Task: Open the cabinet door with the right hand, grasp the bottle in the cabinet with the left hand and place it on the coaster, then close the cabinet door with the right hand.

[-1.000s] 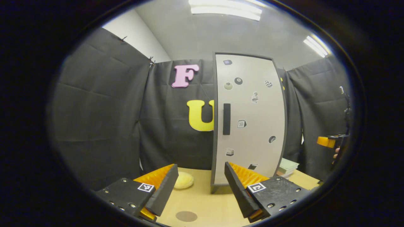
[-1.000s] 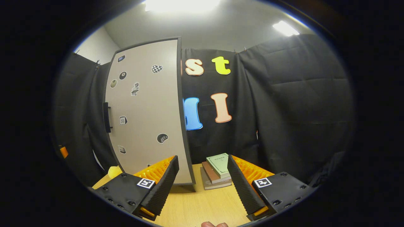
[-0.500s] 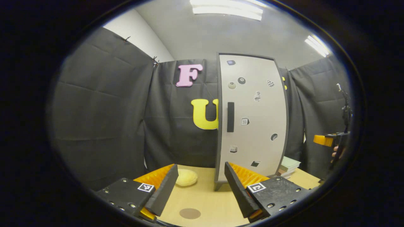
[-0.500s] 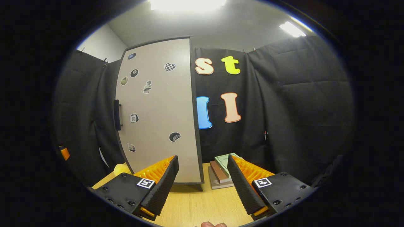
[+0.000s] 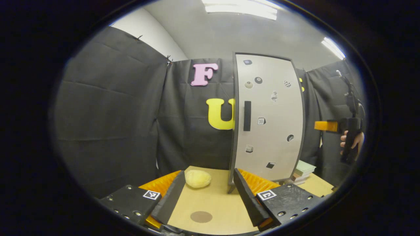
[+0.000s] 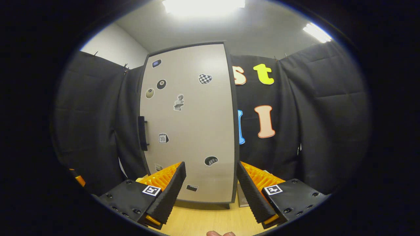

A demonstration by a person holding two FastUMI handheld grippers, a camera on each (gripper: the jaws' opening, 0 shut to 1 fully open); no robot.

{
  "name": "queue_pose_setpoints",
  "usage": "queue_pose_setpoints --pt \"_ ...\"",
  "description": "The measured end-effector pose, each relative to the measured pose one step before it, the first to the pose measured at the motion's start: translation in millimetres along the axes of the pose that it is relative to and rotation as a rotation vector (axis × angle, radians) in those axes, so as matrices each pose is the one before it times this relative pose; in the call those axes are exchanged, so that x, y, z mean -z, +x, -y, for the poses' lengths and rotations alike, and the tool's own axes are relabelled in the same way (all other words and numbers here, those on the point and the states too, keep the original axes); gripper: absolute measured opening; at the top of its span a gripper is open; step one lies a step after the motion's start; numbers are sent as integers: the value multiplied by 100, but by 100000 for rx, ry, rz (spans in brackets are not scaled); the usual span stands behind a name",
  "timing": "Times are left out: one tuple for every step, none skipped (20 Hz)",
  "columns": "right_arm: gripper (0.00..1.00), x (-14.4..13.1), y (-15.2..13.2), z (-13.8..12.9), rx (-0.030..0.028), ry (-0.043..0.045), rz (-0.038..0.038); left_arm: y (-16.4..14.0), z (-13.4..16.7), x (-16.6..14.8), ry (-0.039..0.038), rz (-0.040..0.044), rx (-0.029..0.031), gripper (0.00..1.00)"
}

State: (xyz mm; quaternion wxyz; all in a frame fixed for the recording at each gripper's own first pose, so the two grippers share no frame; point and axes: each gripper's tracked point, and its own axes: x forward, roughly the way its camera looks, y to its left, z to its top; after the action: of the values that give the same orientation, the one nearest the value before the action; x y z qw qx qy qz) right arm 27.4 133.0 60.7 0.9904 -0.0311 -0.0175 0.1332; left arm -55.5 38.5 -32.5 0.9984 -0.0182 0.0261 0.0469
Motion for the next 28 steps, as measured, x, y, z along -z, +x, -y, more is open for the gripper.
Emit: queue_pose_setpoints --pt "98 -636 722 -953 -1408 -159 517 -262 -144 313 -593 -487 -535 91" --pt "98 -624 863 -1251 -2172 -311 409 -265 -393 321 -677 -637 -988 89" --pt "93 -669 844 -1381 -2545 -370 -219 -210 -410 169 -852 -479 -1020 91" --pt "98 -564 840 -1501 -2685 -174 -229 -313 -354 176 -1057 -372 -742 91" --pt "98 -823 972 -1447 -2580 -175 172 -294 -380 311 -1005 -336 -512 91" --pt "93 -916 908 -1323 -1795 -735 1172 -254 -386 199 -551 -402 -781 89" --pt "98 -870 874 -1305 -1569 -1461 1241 -207 -472 212 -167 -533 -1021 94" --pt "98 -734 933 -1289 -1441 -1319 1310 -339 -585 265 -87 -568 -1046 91" --pt "93 -731 867 -1200 -1057 -681 1086 -174 -532 106 -189 -405 -1150 94" --pt "98 -389 730 -1149 -1079 247 157 -188 -530 269 -342 -446 -1133 89" --pt "98 -288 751 -1215 -1120 387 -391 -266 -515 311 -435 -598 -998 91" --pt "98 -225 616 -1063 -682 -575 -247 -409 -727 278 -478 -772 -1264 91" --pt "98 -257 628 -908 -338 -1322 258 -271 -668 180 -590 -599 -1314 91" --pt "98 -131 644 -963 -276 -1658 316 -208 -682 221 -752 -447 -1310 89" --pt "98 88 722 -898 -140 -1781 5 -21 -584 156 -620 -269 -1290 89" --pt "98 198 904 -646 105 -1182 -649 -54 -675 210 -705 -485 -1527 89" --pt "93 459 873 -522 383 90 -1329 -153 -714 150 -630 -432 -1382 91" --pt "97 385 1011 -449 170 972 -1111 -117 -664 201 -425 -192 -1253 89" --pt "95 445 1118 -271 981 651 -1292 -95 -651 34 -41 -258 -1208 91" --pt "96 470 1061 -47 1224 -26 -1283 131 -533 216 347 -386 -960 91" --pt "97 447 1009 23 1530 -212 -1751 159 -523 131 695 -213 -1022 91" --pt "98 435 840 -224 875 -130 -1212 177 -399 166 711 -96 -811 91" --pt "97 199 789 -206 857 -552 -592 149 -317 -5 475 -154 -595 89" --pt "97 110 558 -69 1023 -760 63 109 -341 54 80 -122 -468 91" --pt "97 67 589 -111 2027 -502 -808 206 -249 25 -322 -244 -276 91" --pt "98 437 544 106 1526 459 -1558 -14 -52 277 -582 -374 -199 89" --pt "97 426 554 22 1118 1057 -2012 178 -115 108 -642 -302 -14 91" --pt "98 406 390 18 1392 986 -2007 203 -29 143 -578 -239 106 91"
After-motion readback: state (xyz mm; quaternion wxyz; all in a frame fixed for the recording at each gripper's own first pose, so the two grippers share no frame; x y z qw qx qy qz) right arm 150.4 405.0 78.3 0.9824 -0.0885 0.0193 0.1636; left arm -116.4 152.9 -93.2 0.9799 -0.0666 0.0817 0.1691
